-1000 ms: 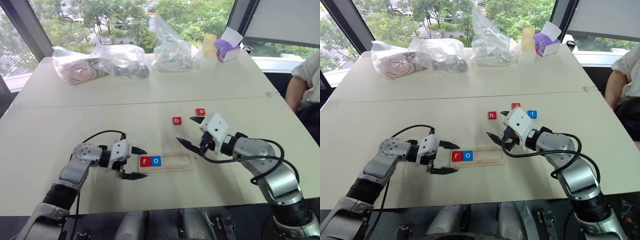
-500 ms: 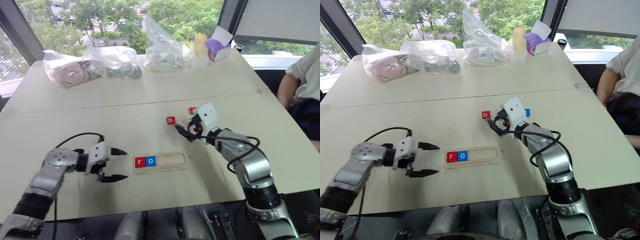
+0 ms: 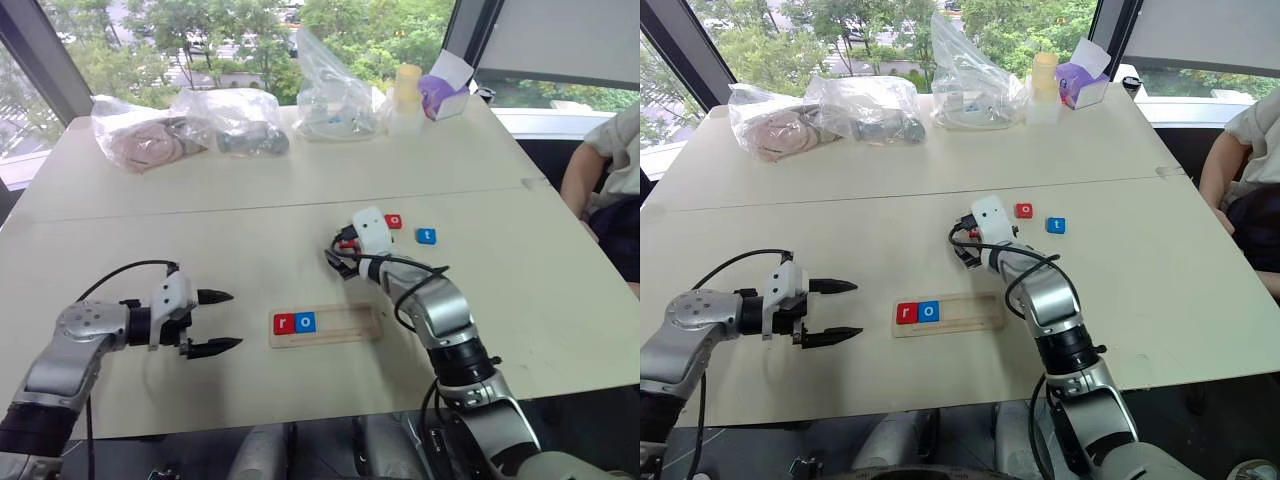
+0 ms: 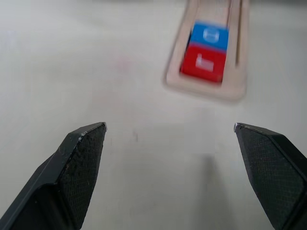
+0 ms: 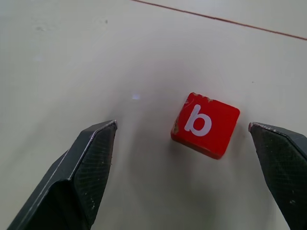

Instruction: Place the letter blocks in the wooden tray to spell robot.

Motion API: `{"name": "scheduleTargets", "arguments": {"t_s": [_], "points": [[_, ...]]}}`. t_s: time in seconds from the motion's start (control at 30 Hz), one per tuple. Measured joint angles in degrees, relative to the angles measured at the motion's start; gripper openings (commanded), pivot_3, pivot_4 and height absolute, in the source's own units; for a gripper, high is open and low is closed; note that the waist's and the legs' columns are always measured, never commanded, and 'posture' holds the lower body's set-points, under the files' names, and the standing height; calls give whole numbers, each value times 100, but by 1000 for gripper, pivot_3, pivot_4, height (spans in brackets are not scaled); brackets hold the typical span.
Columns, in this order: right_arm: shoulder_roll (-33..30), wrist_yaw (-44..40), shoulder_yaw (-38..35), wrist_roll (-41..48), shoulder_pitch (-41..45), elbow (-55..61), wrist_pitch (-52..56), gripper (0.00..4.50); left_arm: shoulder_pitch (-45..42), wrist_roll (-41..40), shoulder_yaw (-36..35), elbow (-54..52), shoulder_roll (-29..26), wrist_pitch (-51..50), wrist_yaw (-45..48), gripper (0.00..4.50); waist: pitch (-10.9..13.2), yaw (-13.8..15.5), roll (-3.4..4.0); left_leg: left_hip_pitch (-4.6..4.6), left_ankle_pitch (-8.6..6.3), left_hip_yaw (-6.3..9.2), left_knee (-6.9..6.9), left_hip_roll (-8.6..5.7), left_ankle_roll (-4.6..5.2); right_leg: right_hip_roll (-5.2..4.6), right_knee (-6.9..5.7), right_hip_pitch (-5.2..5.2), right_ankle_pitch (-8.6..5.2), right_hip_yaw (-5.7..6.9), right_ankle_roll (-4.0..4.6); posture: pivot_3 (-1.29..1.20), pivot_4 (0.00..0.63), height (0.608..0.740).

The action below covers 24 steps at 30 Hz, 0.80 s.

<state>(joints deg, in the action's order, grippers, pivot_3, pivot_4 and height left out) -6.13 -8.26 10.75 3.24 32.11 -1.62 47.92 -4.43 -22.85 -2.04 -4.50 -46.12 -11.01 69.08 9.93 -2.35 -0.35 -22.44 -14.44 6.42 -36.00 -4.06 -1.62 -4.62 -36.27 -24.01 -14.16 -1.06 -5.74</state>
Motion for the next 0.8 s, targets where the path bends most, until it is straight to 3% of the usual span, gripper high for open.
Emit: {"name": "scheduleTargets", "arguments": {"t_s": [0.23,0.33,0.5,0.67,0.8], "points": [[399,457,-161,-176,149,-500,-263,4500,-144,-575,-194,-758,7,-769,-237,4467,-1,-15,-1,4,4,0,-2,1,-7,7,-17,-5,1,-2,2,0,150,740],[504,500,-208,-191,146,-535,-275,3648,-303,-800,-291,-928,7,-1013,-313,4500,-1,-20,-1,5,7,-1,-3,1,-10,13,-19,-5,2,-3,3,0,150,740],[668,610,-362,-192,141,-528,-198,1146,-648,-981,-339,-1027,24,-1258,-463,4500,-2,-13,-2,5,7,-3,-5,0,-11,16,-21,-3,2,-3,3,0,150,740],[559,543,-424,-195,126,-336,3,1156,-696,-1016,-264,-1061,97,-1335,-508,4500,0,1,1,2,7,-1,-2,-2,-11,15,-21,-6,2,-2,3,0,150,740],[-184,260,-503,-183,-632,1130,823,1156,-694,-1010,19,-1196,255,-1336,-487,4500,0,139,0,-9,6,-3,-2,-8,-8,6,-8,-6,0,0,1,0,150,740]]}}
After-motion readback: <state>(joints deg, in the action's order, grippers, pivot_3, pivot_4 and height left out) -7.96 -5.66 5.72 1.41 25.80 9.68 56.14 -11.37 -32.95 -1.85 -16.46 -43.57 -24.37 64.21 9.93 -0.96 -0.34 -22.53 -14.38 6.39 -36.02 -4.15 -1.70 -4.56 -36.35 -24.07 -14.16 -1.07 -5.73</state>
